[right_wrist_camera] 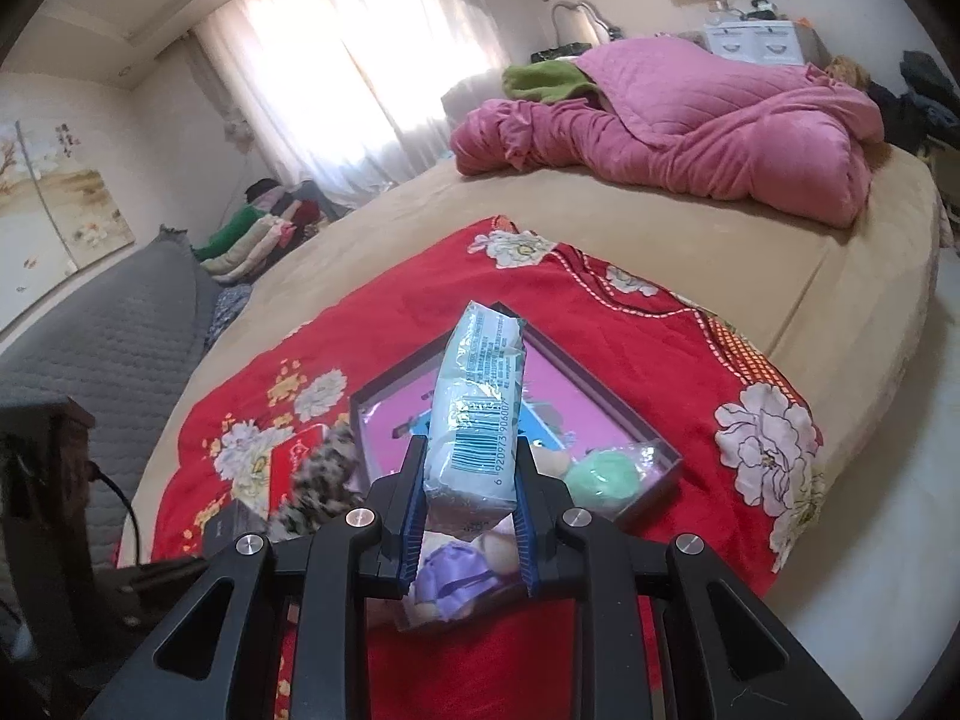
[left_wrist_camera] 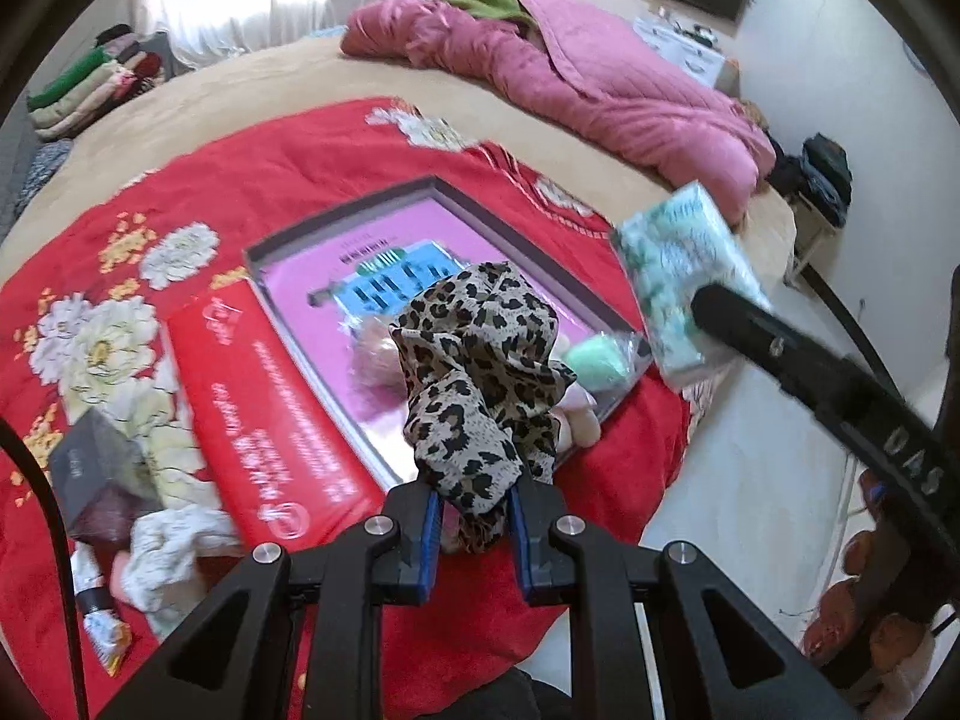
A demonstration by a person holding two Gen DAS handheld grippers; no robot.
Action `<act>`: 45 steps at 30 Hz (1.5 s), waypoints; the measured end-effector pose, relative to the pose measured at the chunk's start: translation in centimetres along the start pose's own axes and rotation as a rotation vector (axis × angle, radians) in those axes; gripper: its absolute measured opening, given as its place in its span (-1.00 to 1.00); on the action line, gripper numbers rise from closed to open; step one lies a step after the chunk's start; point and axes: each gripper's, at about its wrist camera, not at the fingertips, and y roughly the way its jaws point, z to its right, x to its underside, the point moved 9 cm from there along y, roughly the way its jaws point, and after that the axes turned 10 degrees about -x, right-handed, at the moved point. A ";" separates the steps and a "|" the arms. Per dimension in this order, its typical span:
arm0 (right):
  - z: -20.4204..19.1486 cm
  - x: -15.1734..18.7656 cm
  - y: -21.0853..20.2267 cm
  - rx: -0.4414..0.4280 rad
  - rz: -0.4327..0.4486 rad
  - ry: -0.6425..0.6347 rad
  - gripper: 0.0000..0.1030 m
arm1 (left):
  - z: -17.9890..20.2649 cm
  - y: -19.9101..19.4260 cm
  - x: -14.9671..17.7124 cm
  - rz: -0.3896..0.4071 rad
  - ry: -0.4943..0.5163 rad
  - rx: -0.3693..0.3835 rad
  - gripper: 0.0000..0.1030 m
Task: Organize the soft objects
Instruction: 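Carry the leopard cloth with the left gripper while the right carries the tissue pack to the tray, then lower the leopard cloth into the tray with the left gripper while the right lowers the tissue pack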
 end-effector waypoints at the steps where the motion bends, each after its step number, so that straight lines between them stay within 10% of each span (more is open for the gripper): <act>1: 0.2 0.0 0.1 0.001 -0.001 0.001 -0.50 | 0.3 0.7 0.0 -0.012 0.004 0.000 -0.62; 45: 4.8 1.8 10.3 -0.007 -0.172 0.046 -0.48 | -1.8 8.7 -1.9 -0.114 -0.042 -0.075 -0.62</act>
